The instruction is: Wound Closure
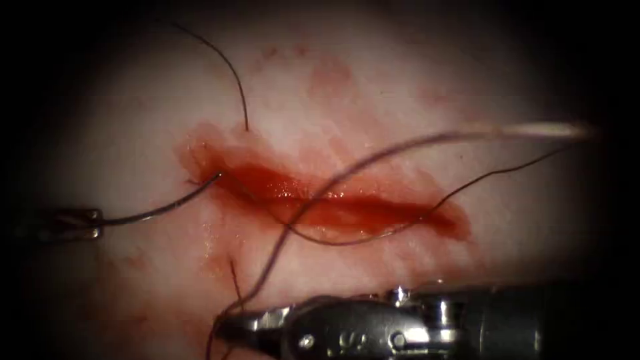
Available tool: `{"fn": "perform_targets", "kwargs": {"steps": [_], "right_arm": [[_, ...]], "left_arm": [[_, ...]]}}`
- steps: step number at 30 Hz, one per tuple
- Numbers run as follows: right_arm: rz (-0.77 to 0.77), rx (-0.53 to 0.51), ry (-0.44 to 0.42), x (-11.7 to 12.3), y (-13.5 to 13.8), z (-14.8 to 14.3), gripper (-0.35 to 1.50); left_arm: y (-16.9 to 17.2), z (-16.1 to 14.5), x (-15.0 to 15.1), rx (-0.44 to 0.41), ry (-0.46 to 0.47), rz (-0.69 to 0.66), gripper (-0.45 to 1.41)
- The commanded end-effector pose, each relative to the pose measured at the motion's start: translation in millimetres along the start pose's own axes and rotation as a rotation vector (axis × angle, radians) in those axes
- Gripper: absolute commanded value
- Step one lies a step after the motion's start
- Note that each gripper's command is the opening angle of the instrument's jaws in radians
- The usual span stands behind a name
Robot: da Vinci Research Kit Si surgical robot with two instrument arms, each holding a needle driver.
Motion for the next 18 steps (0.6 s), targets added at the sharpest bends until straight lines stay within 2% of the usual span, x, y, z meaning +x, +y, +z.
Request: {"fn": "perform_targets", "kwargs": {"steps": [1, 8, 14, 18], "right_arm": [[-0.005, 0.01, 0.008, 1.2, -1.1, 0.5, -0.35], [-0.006, 0.074, 0.036, 3.7, -2.3, -0.3, -0.35], [-0.008, 0.093, 0.045, 4.4, -2.8, -1.4, -0.35], [-0.017, 0.149, 0.069, 4.5, -2.3, -2.1, -0.35]], "left_arm": [[0.4, 0.8, -0.7, -0.002, -0.002, -0.004, -0.45], [0.4, 0.8, -0.8, -0.001, -0.002, -0.003, -0.45], [0.5, 0.9, -0.8, 0.0, -0.002, -0.003, -0.45], [0.5, 0.9, -0.8, 0.0, -0.002, -0.003, -0.45]]}}
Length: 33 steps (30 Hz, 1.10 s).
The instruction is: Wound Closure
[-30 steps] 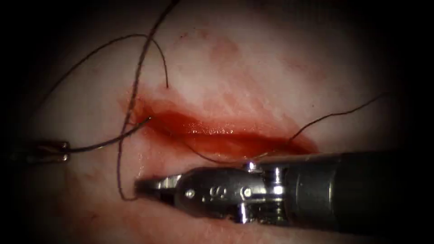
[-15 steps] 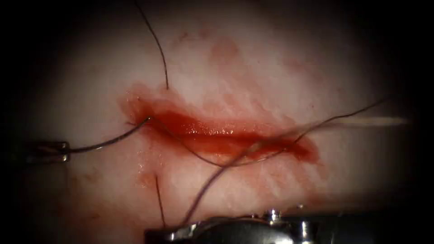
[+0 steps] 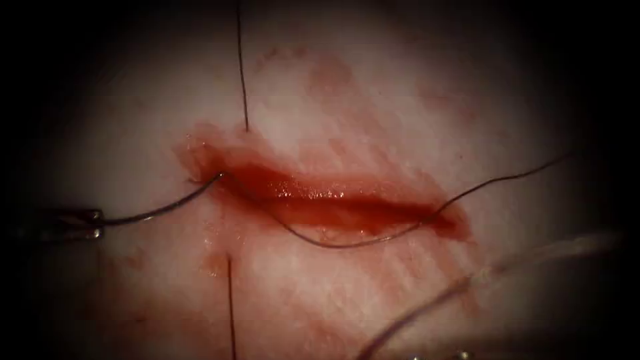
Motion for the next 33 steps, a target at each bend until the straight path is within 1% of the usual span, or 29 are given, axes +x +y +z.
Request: {"fn": "perform_targets", "kwargs": {"steps": [1, 2, 4, 5, 7, 11, 13, 19, 22, 25, 26, 29, 30, 32, 33], "right_arm": [[-0.01, -0.007, 0.002, -0.2, 0.8, 0.1, -0.35], [-0.012, -0.034, -0.004, -0.3, 1.1, -0.2, 0.02], [-0.001, -0.121, -0.022, -0.8, 2.1, -1.3, 0.86], [-0.001, -0.152, -0.031, -1.1, 2.5, -1.8, 1.03], [0.0, -0.188, -0.045, -2.0, 3.3, -2.8, 1.16], [0.014, -0.227, -0.064, -4.1, 4.6, -3.3, 1.18], [0.007, -0.243, -0.072, -4.9, 5.2, -2.8, 1.19], [0.004, -0.277, -0.088, -6.6, 7.2, 0.1, 1.21], [0.004, -0.29, -0.092, -6.9, 7.9, 1.9, 1.21], [0.004, -0.303, -0.096, -6.9, 8.3, 3.6, 1.16], [0.004, -0.306, -0.095, -6.9, 8.4, 3.9, 1.13], [0.005, -0.317, -0.084, -6.8, 8.7, 4.6, 0.91], [0.006, -0.318, -0.084, -6.8, 8.8, 4.6, 0.71], [0.005, -0.321, -0.082, -7.0, 8.8, 4.5, 0.1], [0.004, -0.322, -0.079, -7.2, 8.7, 4.3, -0.32]], "left_arm": [[0.4, 0.7, -0.6, -0.002, 0.0, -0.002, -0.45], [0.4, 0.7, -0.6, -0.002, 0.0, -0.002, -0.45], [0.4, 0.7, -0.6, -0.001, 0.0, -0.002, -0.45], [0.4, 0.7, -0.6, -0.001, 0.0, -0.002, -0.45], [0.4, 0.7, -0.6, -0.001, 0.0, -0.002, -0.45], [0.4, 0.8, -0.6, 0.0, 0.0, -0.002, -0.45], [0.4, 0.9, -0.6, 0.001, 0.0, -0.001, -0.45], [0.5, 0.9, -0.6, 0.001, 0.0, -0.001, -0.45], [0.5, 0.9, -0.6, 0.001, 0.0, -0.001, -0.45], [0.5, 0.9, -0.6, 0.001, 0.0, -0.001, -0.45], [0.5, 0.9, -0.7, 0.001, -0.001, -0.001, -0.45], [0.5, 0.9, -0.7, 0.002, -0.001, -0.001, -0.45], [0.5, 0.9, -0.7, 0.002, -0.001, 0.0, -0.45], [0.5, 0.9, -0.7, 0.001, -0.001, 0.0, -0.45], [0.5, 0.9, -0.7, 0.002, -0.001, 0.0, -0.45]]}}
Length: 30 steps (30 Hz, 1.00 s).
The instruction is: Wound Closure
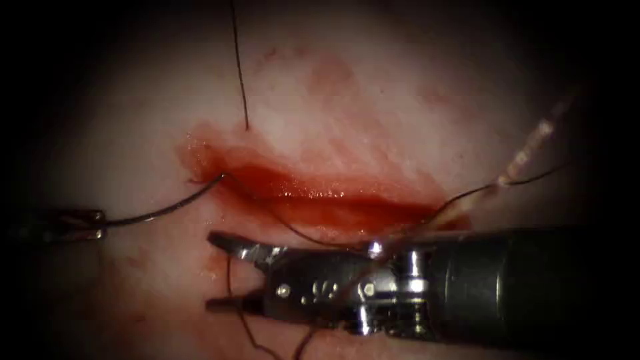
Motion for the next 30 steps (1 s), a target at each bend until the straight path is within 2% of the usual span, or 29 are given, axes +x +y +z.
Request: {"fn": "perform_targets", "kwargs": {"steps": [1, 8, 12, 22, 30], "right_arm": [[-0.003, 0.003, 0.002, -0.4, -0.2, 0.3, -0.35], [-0.005, 0.029, -0.002, -0.9, -0.6, -1.0, -0.35], [0.0, 0.047, 0.003, -0.2, -1.4, -1.7, -0.35], [-0.004, 0.138, 0.039, 3.2, -5.6, -3.9, -0.35], [0.002, 0.164, 0.033, 3.2, -6.0, -4.6, -0.35]], "left_arm": [[0.4, 0.7, -0.6, -0.002, 0.001, -0.002, -0.45], [0.5, 0.7, -0.7, -0.005, 0.001, -0.007, -0.45], [0.5, 0.7, -0.7, -0.005, 0.001, -0.007, -0.45], [0.5, 0.6, -0.7, -0.006, 0.001, -0.006, -0.45], [0.5, 0.6, -0.7, -0.006, 0.001, -0.006, -0.45]]}}
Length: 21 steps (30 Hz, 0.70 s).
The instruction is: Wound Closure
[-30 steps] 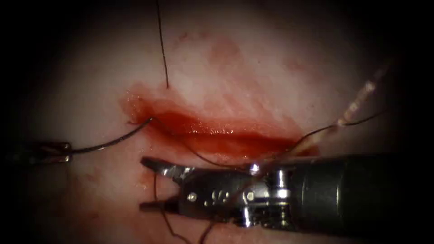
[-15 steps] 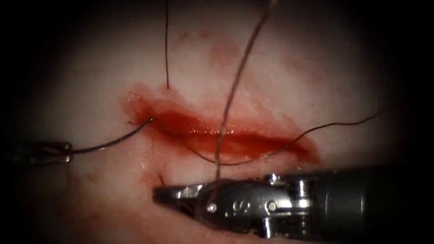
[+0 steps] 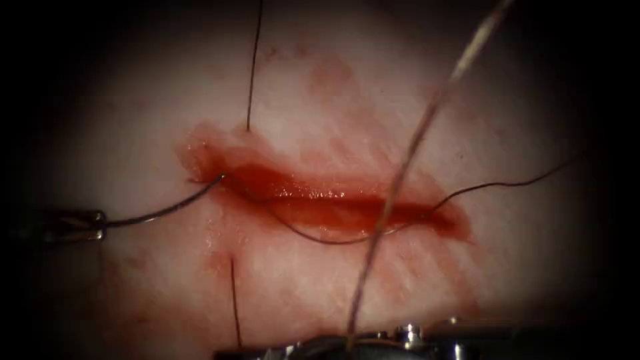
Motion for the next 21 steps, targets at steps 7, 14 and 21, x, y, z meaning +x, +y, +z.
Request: {"fn": "perform_targets", "kwargs": {"steps": [7, 14, 21], "right_arm": [[0.008, 0.106, 0.009, -0.2, -1.5, -1.1, -0.35], [-0.002, 0.154, 0.025, 0.4, -2.1, -2.1, -0.35], [-0.022, 0.093, 0.036, 0.4, -0.9, -1.7, 0.42]], "left_arm": [[0.4, 0.6, -0.6, -0.003, 0.0, -0.002, -0.45], [0.4, 0.6, -0.7, -0.002, 0.0, -0.007, -0.45], [0.4, 0.7, -0.8, -0.002, 0.0, -0.006, -0.45]]}}
